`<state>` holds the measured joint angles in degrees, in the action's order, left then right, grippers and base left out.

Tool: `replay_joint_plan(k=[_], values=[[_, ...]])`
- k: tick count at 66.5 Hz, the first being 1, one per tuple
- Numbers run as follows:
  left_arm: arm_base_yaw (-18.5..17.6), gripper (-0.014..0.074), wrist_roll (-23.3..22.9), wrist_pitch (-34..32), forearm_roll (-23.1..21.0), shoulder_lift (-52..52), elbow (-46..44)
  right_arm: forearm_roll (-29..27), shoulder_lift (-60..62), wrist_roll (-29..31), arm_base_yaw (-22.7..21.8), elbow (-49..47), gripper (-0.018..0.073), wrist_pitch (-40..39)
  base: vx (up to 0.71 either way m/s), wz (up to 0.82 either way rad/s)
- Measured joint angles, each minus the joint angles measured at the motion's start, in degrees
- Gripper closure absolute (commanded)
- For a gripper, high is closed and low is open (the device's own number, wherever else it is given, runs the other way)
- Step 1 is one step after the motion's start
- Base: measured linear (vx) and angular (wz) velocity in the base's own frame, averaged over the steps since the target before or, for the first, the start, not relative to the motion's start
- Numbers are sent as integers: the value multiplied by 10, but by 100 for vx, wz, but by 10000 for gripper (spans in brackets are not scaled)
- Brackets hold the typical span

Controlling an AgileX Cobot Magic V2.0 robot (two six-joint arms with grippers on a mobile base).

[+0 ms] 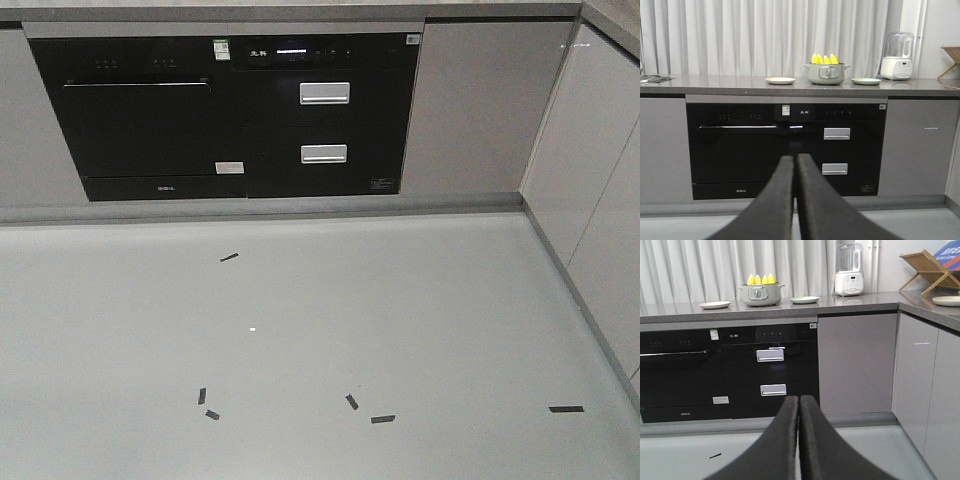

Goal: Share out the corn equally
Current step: 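Drive the base toward the counter with the pot and plates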

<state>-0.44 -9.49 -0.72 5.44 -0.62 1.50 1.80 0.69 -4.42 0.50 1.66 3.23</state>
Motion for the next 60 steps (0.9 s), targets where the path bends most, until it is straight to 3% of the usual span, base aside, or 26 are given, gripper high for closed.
replay_joint_plan(k=[60], values=[[0, 603, 0, 0, 0, 0, 0, 0, 0, 0, 0, 0, 570, 0, 0, 0]])
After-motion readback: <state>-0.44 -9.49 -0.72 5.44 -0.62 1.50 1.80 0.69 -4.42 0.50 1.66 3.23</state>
